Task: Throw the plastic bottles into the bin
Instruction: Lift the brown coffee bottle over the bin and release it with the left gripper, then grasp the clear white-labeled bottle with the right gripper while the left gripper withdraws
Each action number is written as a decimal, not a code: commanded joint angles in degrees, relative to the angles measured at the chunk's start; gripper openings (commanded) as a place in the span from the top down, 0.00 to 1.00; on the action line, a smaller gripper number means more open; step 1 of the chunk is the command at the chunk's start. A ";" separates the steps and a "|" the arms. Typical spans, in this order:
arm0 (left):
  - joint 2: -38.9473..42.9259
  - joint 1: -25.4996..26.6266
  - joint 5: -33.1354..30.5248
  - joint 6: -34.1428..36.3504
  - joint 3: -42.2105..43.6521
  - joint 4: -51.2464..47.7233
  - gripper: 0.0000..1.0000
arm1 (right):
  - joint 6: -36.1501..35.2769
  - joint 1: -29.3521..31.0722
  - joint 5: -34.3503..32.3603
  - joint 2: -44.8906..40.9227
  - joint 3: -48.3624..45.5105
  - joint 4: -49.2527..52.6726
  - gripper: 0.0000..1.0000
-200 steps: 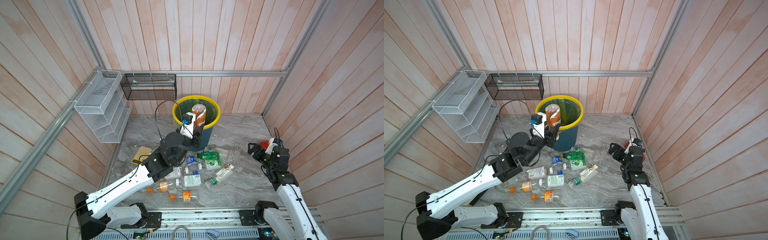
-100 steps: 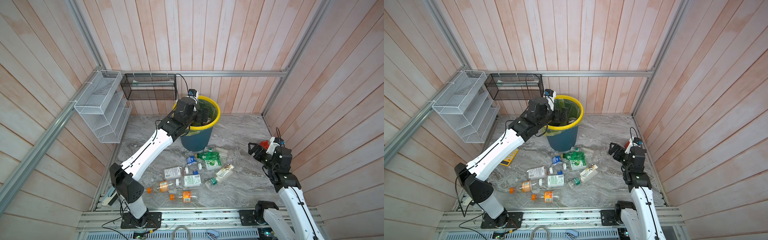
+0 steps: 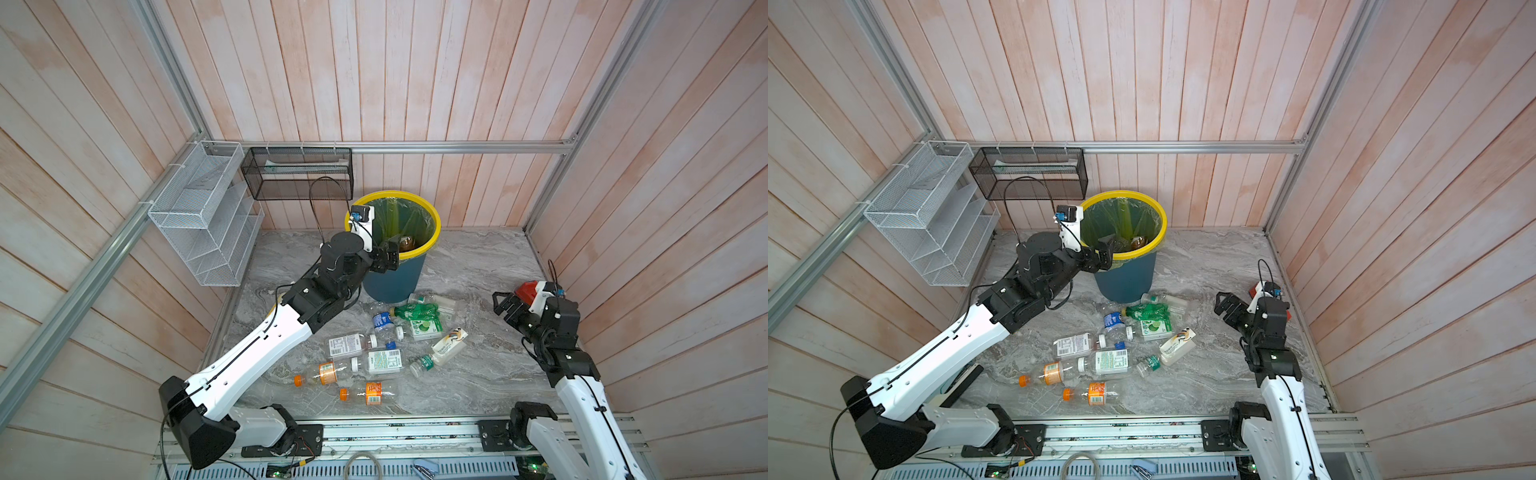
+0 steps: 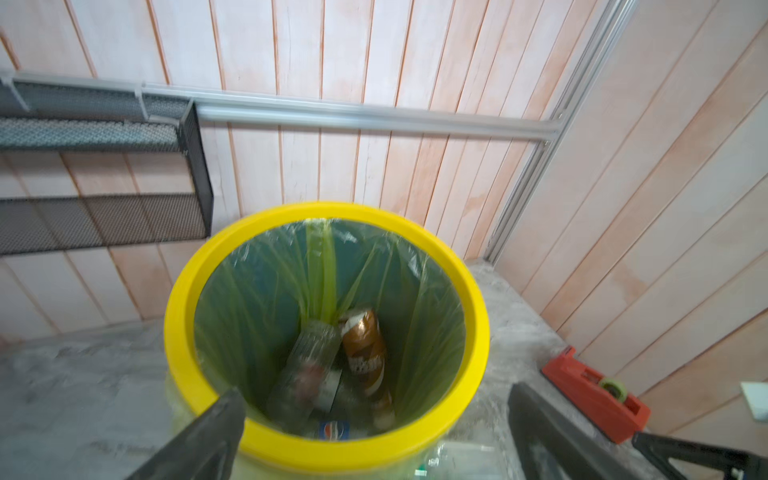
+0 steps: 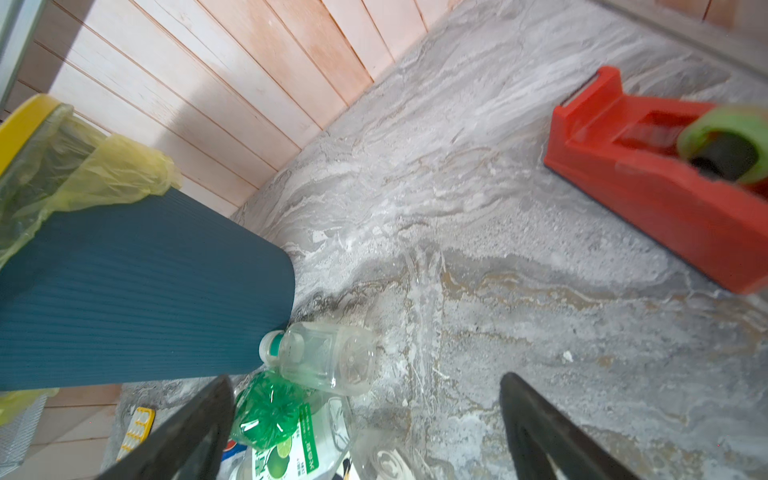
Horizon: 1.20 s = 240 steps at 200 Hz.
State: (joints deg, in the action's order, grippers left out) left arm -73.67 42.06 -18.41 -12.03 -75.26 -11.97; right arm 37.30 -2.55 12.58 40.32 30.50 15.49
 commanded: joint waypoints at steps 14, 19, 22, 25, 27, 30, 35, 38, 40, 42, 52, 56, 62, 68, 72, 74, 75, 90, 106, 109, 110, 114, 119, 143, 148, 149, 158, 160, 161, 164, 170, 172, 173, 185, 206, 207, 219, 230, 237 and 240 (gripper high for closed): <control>8.13 0.16 -7.50 -0.28 9.90 6.76 0.00 | 7.65 5.38 0.87 -3.40 -6.27 2.10 0.00; 9.18 0.12 -8.31 -0.55 11.25 7.09 0.00 | 8.54 6.53 0.43 -3.69 -7.11 1.88 0.00; 9.81 0.08 -8.76 -0.74 11.99 7.28 0.00 | 9.04 7.56 0.09 -3.88 -7.63 1.78 0.00; 10.45 0.04 -9.07 -0.92 12.57 7.49 0.00 | 9.58 8.35 -0.23 -3.99 -8.09 1.70 0.00; 10.75 -0.07 -9.31 -1.20 13.10 7.55 0.00 | 9.91 8.87 -0.44 -4.08 -8.48 1.58 0.00; 11.22 -0.12 -9.63 -1.44 13.73 7.67 0.00 | 10.49 9.68 -0.82 -4.03 -8.92 1.43 0.00; 11.99 -0.43 -9.77 -1.98 14.67 7.51 0.00 | 11.46 11.08 -1.24 -4.06 -9.60 1.03 0.00; 12.39 -0.67 -9.82 -2.33 15.01 7.30 0.00 | 11.87 11.95 -1.58 -4.04 -10.03 0.87 0.00; 12.69 -0.78 -9.87 -2.50 15.31 7.13 0.00 | 12.26 12.48 -1.77 -3.98 -10.22 0.69 0.00; 12.85 -0.96 -9.88 -2.79 15.61 7.02 0.00 | 12.60 13.01 -1.94 -3.96 -10.47 0.60 0.00; 14.01 -1.88 -9.72 -4.27 16.68 6.17 0.00 | 14.13 15.66 -2.95 -3.62 -11.38 -0.01 0.00; 14.43 -2.22 -9.63 -4.66 17.17 5.95 0.00 | 14.76 16.66 -3.39 -3.49 -11.62 -0.25 0.00; 14.93 -2.75 -9.61 -5.14 17.78 5.66 0.00 | 15.64 18.11 -4.21 -3.33 -11.89 -0.37 0.00; 15.57 -3.02 -9.77 -5.58 18.36 5.32 0.00 | 16.44 19.50 -5.00 -3.15 -12.26 -0.69 0.00; 15.85 -3.23 -9.88 -5.76 18.67 5.22 0.00 | 16.89 20.42 -5.39 -2.99 -12.45 -0.88 0.00; 16.06 -3.33 -9.93 -5.77 18.84 5.21 0.00 | 17.10 20.88 -5.57 -2.97 -12.45 -1.02 0.00; 16.12 -3.36 -10.00 -5.79 18.97 5.20 0.00 | 17.23 21.07 -5.74 -2.88 -12.56 -1.05 0.00; 17.24 -4.00 -10.33 -6.50 20.06 4.85 0.00 | 18.77 24.25 -6.94 -1.86 -13.14 -2.36 0.00; 17.68 -4.57 -9.87 -7.28 20.87 4.55 0.00 | 20.11 28.56 -8.11 0.50 -13.54 -4.12 0.00; 17.72 -4.62 -9.72 -7.39 20.93 4.47 0.00 | 20.36 29.29 -8.36 1.04 -13.63 -4.47 0.00; 17.74 -4.62 -9.67 -7.43 20.94 4.44 0.00 | 20.45 29.54 -8.49 1.24 -13.58 -4.57 0.00; 17.72 -4.63 -9.58 -7.64 20.96 4.28 0.00 | 20.71 30.52 -8.87 2.00 -13.55 -5.03 0.00; 17.75 -4.71 -9.47 -7.81 20.95 4.16 0.00 | 21.03 31.65 -9.35 2.88 -13.46 -5.52 0.00; 17.41 -4.81 -9.01 -8.41 20.98 3.34 0.00 | 22.82 37.32 -12.15 8.51 -12.10 -7.35 0.01; 17.42 -4.82 -9.01 -8.45 20.91 3.22 0.00 | 23.18 38.40 -12.60 9.77 -11.77 -7.57 0.01; 17.46 -4.81 -9.05 -8.54 20.89 3.24 0.00 | 23.26 38.58 -12.63 10.04 -11.73 -7.62 0.02; 17.47 -4.80 -8.92 -8.54 21.02 3.08 0.00 | 24.04 40.25 -13.44 12.22 -11.37 -7.92 0.02; 17.54 -4.84 -8.92 -8.58 20.92 2.96 0.00 | 24.16 40.69 -13.63 12.66 -11.30 -8.04 0.02; 17.48 -4.86 -8.92 -8.64 20.89 2.89 0.00 | 24.23 40.91 -13.68 12.93 -11.19 -8.03 0.02; 17.55 -4.84 -8.90 -8.66 20.94 2.83 0.00 | 24.54 41.36 -13.87 13.66 -11.04 -8.16 0.02; 17.56 -4.84 -8.85 -8.72 20.97 2.65 0.00 | 25.10 42.23 -14.29 15.04 -10.92 -8.53 0.02; 17.61 -4.81 -8.84 -8.78 21.02 2.58 0.00 | 25.32 42.46 -14.41 15.47 -10.97 -8.72 0.02; 17.60 -4.89 -8.83 -8.79 21.07 2.57 0.00 | 25.43 42.63 -14.46 15.66 -10.94 -8.76 0.02; 17.72 -4.94 -8.66 -8.88 21.06 2.27 0.00 | 26.68 43.62 -15.08 18.09 -10.99 -9.86 0.03; 17.96 -4.89 -8.56 -9.05 21.21 1.62 0.00 | 28.16 44.13 -16.29 21.40 -11.63 -11.84 0.05; 18.00 -4.93 -8.56 -9.06 21.21 1.57 0.00 | 28.17 44.13 -16.41 21.48 -11.66 -11.86 0.06; 18.16 -4.99 -8.57 -9.05 21.21 1.19 0.00 | 28.43 44.19 -17.58 22.45 -11.73 -12.28 0.10; 18.38 -5.02 -8.66 -8.91 21.22 0.84 0.00 | 28.52 44.19 -18.50 23.02 -11.89 -12.51 0.19; 18.43 -5.09 -8.68 -8.81 21.21 0.67 0.00 | 28.52 44.19 -19.02 23.13 -12.02 -12.42 0.24; 18.48 -5.08 -8.67 -8.83 21.23 0.60 0.00 | 28.57 44.21 -19.14 23.13 -12.09 -12.29 0.25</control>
State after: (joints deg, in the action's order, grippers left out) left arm -56.29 37.47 -27.31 -20.67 -54.83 -9.91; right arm 64.42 41.30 -3.20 62.00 19.25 1.50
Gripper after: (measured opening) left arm 0.997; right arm 0.801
